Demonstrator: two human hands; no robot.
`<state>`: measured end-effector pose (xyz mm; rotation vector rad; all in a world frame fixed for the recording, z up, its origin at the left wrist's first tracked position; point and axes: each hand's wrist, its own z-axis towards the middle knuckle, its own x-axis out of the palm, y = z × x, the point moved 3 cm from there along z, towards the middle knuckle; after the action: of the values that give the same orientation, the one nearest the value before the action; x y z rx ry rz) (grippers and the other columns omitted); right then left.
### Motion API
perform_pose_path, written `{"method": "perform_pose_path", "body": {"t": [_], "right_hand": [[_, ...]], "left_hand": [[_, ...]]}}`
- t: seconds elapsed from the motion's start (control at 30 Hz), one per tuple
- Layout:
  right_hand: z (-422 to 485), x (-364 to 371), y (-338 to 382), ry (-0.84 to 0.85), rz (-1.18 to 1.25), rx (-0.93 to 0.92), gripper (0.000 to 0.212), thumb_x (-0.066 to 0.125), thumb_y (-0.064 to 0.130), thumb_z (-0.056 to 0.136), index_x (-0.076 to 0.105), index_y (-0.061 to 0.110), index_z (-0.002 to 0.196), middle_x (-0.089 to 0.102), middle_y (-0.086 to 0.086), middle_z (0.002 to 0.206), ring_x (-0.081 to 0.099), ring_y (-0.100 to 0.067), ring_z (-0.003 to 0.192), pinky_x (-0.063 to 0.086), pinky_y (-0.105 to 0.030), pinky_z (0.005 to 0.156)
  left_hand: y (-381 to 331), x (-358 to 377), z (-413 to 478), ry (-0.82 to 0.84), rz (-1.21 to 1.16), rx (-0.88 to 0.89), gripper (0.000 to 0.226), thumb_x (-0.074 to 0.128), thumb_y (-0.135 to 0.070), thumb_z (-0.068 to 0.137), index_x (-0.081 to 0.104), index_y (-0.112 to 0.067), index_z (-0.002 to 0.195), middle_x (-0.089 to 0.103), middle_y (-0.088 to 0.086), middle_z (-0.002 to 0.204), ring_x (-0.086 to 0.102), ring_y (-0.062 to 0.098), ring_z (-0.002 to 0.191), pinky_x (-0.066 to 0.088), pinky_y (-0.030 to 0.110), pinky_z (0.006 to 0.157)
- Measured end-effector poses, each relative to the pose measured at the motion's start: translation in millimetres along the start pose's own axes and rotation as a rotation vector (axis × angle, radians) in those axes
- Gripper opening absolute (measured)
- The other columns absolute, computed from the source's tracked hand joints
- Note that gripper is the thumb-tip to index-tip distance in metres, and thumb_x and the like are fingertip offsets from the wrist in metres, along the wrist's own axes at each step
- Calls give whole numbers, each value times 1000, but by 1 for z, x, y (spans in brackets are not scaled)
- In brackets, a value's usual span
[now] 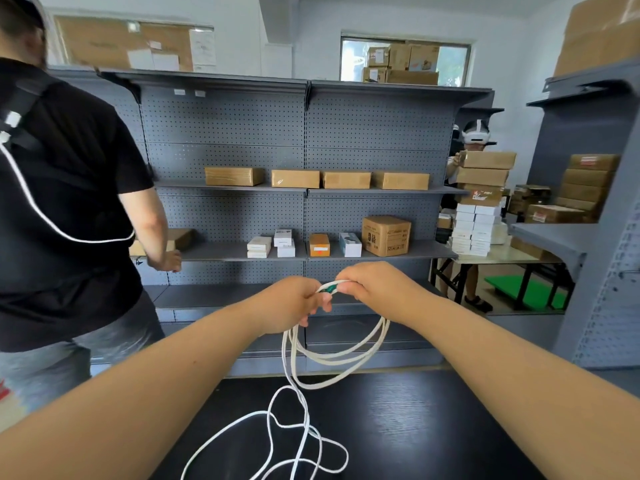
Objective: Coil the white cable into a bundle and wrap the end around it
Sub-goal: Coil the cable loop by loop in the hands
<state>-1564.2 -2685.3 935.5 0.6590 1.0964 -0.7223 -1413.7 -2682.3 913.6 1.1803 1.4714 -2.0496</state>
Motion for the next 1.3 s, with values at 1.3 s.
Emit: {"method": "perform_pose_path", "body": {"t": [1.3], "right_hand": [[-16, -32, -3, -469, 353, 114, 18, 45, 18, 96, 61, 19, 87, 54, 4, 70, 47, -3, 65, 33, -9, 60]], "left_hand": [[29, 2, -12, -214, -532, 29, 18, 53, -24, 93, 69, -17, 88, 70, 1, 94, 61, -1, 79, 44, 12, 78]]}}
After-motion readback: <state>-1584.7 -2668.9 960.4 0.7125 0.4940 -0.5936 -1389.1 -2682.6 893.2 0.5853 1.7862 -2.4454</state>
